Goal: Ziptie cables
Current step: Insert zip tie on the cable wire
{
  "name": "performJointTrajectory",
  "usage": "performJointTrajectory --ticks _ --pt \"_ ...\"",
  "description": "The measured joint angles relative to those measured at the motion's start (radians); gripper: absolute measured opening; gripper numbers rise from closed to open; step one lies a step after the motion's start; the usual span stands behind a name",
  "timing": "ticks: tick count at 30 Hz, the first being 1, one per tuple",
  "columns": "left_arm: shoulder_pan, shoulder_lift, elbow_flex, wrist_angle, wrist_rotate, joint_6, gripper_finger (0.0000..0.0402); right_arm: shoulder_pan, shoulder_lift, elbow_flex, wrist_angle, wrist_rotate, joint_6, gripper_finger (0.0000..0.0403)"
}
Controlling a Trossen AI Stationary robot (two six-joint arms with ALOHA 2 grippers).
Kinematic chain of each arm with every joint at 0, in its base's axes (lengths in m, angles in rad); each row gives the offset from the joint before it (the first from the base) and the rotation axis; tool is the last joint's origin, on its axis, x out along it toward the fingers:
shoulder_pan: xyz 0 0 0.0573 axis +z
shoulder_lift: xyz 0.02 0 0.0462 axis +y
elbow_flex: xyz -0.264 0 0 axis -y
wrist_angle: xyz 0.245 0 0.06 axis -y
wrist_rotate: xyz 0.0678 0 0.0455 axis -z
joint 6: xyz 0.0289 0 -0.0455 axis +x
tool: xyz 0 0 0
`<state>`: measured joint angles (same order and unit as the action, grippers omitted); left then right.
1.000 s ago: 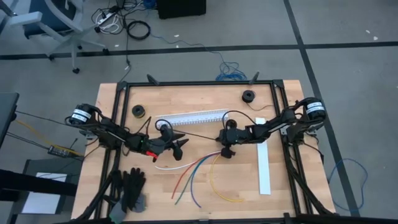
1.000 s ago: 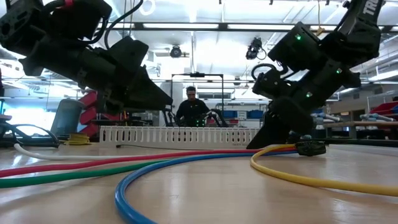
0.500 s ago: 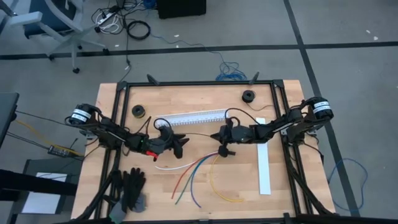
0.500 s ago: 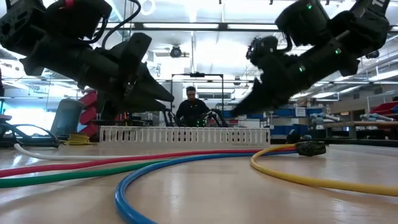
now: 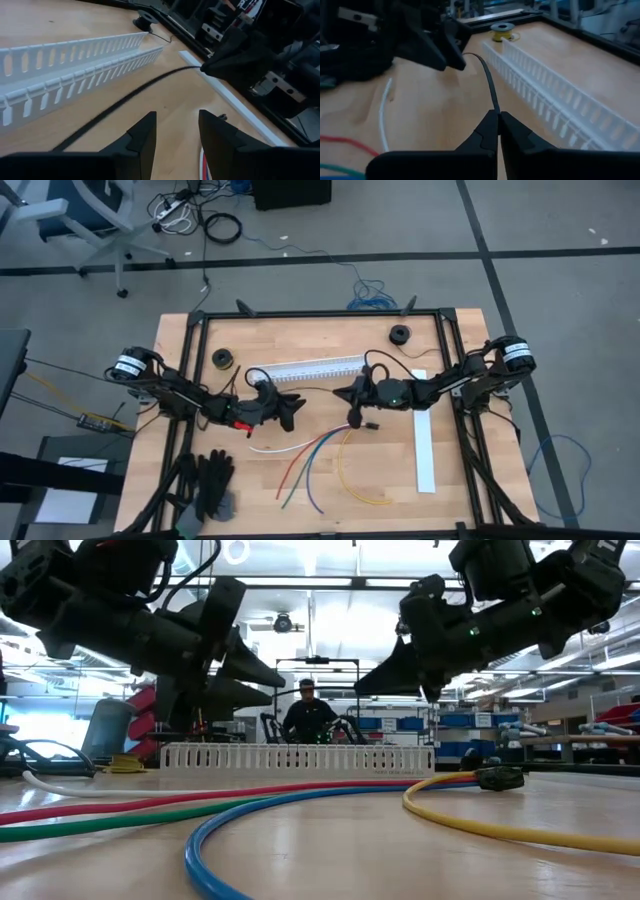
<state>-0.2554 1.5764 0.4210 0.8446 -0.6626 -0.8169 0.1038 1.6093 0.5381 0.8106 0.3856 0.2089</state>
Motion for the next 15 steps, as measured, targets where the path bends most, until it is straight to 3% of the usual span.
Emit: performJointTrajectory --ticks 15 --pt "0.007 0.000 0.000 0.163 -0.039 0.105 0.0122 0.032 -0.002 0.000 0.093 0.144 -0.036 0.0000"
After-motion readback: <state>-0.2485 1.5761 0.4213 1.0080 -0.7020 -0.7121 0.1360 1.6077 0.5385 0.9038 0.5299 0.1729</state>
